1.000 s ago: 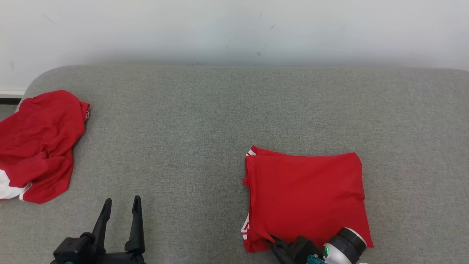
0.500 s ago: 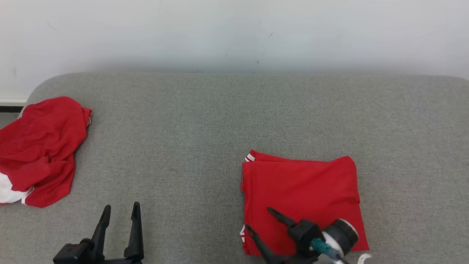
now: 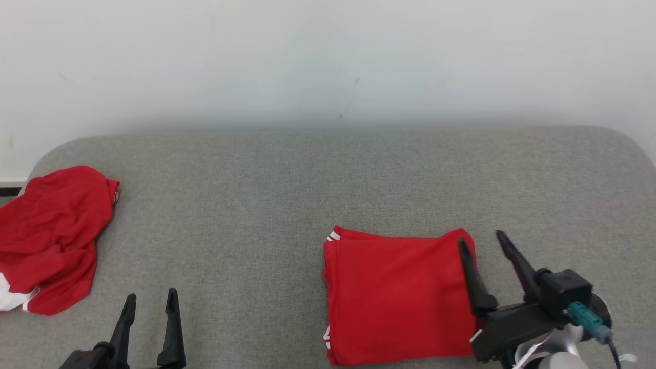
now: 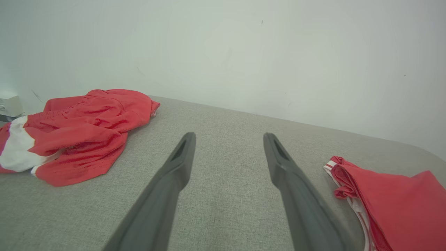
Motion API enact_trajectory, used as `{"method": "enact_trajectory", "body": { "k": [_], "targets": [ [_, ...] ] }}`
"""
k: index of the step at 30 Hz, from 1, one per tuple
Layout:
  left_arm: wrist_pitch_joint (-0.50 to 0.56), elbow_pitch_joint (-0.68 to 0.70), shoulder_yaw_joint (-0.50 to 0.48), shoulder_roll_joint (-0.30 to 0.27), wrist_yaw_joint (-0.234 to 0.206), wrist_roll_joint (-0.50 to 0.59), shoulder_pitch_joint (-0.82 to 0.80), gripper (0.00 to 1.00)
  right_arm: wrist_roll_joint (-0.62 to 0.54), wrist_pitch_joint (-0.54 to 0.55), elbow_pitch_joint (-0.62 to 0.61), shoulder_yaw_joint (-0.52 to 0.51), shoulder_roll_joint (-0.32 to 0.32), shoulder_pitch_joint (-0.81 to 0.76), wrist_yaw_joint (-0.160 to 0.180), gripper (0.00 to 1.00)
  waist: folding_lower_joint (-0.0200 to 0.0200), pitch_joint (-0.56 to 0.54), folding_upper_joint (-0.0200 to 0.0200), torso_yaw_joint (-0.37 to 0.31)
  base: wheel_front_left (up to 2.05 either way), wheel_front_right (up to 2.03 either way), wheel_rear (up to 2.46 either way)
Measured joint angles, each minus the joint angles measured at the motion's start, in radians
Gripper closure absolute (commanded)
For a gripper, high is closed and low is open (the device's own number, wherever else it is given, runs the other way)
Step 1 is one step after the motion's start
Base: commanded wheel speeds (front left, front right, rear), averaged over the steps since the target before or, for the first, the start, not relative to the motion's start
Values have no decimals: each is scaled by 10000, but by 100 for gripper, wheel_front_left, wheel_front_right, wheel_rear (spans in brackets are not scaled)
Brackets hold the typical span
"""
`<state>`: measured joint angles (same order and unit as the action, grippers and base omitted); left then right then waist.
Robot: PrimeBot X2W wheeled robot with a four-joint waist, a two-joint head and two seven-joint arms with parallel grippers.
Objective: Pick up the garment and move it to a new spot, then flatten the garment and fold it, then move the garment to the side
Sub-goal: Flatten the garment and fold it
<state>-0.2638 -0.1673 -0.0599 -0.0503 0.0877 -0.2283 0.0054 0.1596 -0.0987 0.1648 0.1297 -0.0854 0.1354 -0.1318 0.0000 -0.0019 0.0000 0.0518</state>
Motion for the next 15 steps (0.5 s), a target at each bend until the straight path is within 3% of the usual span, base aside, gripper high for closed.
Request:
{"method": "enact_trajectory", "body": {
  "k": [7, 15],
  "targets": [
    [0, 44, -109, 2, 31, 125, 122, 0, 493, -134, 598, -834, -311, -27, 0, 0, 0, -322, -1, -251, 0, 0, 0],
    [0, 8, -236, 0, 245, 408, 480, 0, 1170, -640, 1758, -656, -934, 28, 0, 0, 0, -610, 0, -488, 0, 0, 0]
  ]
}}
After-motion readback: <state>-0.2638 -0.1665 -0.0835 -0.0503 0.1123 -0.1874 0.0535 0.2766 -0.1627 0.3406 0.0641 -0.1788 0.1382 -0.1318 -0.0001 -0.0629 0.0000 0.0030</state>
